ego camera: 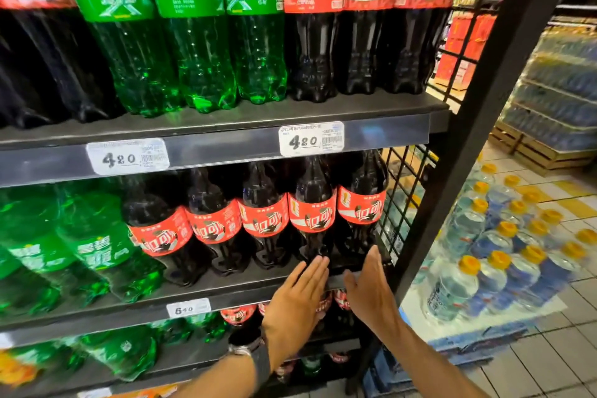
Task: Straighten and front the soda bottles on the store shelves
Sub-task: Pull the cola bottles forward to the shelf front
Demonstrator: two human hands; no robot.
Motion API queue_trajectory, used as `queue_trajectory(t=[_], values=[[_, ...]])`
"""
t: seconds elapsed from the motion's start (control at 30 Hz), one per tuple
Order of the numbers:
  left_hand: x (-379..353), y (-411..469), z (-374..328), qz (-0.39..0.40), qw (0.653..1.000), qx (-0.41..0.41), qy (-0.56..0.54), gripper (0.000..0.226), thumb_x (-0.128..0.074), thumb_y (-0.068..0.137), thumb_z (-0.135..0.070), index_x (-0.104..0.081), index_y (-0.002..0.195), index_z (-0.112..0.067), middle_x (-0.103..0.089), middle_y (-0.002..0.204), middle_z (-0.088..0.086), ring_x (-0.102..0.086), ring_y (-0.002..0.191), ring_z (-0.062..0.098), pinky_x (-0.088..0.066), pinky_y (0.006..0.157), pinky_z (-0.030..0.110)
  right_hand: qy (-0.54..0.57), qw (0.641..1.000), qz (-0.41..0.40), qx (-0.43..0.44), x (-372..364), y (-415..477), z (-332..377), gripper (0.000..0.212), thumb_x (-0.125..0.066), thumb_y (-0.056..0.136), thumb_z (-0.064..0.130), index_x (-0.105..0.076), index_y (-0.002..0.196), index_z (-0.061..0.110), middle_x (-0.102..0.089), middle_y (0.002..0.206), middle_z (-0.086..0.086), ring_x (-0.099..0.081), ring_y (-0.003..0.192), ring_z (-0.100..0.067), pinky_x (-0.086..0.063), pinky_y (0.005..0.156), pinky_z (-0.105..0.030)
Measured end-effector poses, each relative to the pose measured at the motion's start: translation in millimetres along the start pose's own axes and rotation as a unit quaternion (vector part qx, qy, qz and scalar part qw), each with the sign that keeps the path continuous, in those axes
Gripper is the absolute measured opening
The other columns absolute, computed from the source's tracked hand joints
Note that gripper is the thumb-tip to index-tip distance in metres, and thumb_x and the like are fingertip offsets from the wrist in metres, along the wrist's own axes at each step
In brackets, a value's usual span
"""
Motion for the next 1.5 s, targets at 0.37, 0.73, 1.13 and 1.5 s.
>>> queue_trajectory(t=[0.37, 0.73, 1.13, 1.5], values=[[-9, 4, 4, 0.009, 1.000, -0.002, 0.005, 0.077, -0.023, 0.102, -0.045, 0.023, 0.146, -0.002, 0.034, 0.152, 0.011, 0.034, 0.139, 0.025, 0.013, 0.117, 0.043, 0.057, 0.991, -0.090, 0.076, 41, 24, 17, 0.079, -0.058, 0.084, 0.051, -0.030, 0.142, 0.004, -0.045, 0.138, -0.013, -0.041, 0.130, -0.027, -0.039, 0.102, -0.044], [-2, 5, 7, 0.015, 0.999, -0.010, -0.047, 0.073, -0.021, 0.101, -0.045, 0.020, 0.148, -0.007, 0.031, 0.154, 0.008, 0.034, 0.139, 0.023, 0.014, 0.116, 0.043, 0.105, 0.980, -0.087, 0.143, 52, 30, 30, 0.058, -0.073, 0.080, 0.024, -0.047, 0.129, 0.006, -0.057, 0.118, -0.006, -0.053, 0.113, -0.021, -0.044, 0.096, -0.034], [215, 4, 8, 0.021, 0.924, -0.190, -0.331, 0.033, -0.044, 0.095, -0.040, -0.044, 0.128, -0.047, -0.060, 0.119, -0.018, -0.060, 0.098, 0.003, -0.053, 0.082, 0.030, 0.096, 0.970, -0.002, 0.225, 165, -31, 126, 0.017, -0.050, 0.086, 0.031, -0.058, 0.071, 0.029, -0.057, 0.064, 0.006, -0.049, 0.057, -0.007, -0.040, 0.054, -0.022], [420, 8, 99, -0.371, 0.900, -0.060, -0.222, 0.028, -0.057, 0.093, -0.032, -0.061, 0.120, -0.027, -0.062, 0.117, -0.017, -0.056, 0.110, 0.002, -0.042, 0.095, 0.024, 0.130, 0.914, -0.231, 0.306, 293, -23, 225, 0.053, -0.052, 0.092, 0.036, -0.034, 0.142, 0.029, -0.043, 0.141, 0.014, -0.041, 0.127, 0.001, -0.034, 0.105, -0.019]])
Point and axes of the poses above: each hand's wrist, its own y-axis towards the middle knuckle, its own x-axis out of the back of the hand, z = x × y, the point moved 8 cm from there along y, towards the middle knuckle
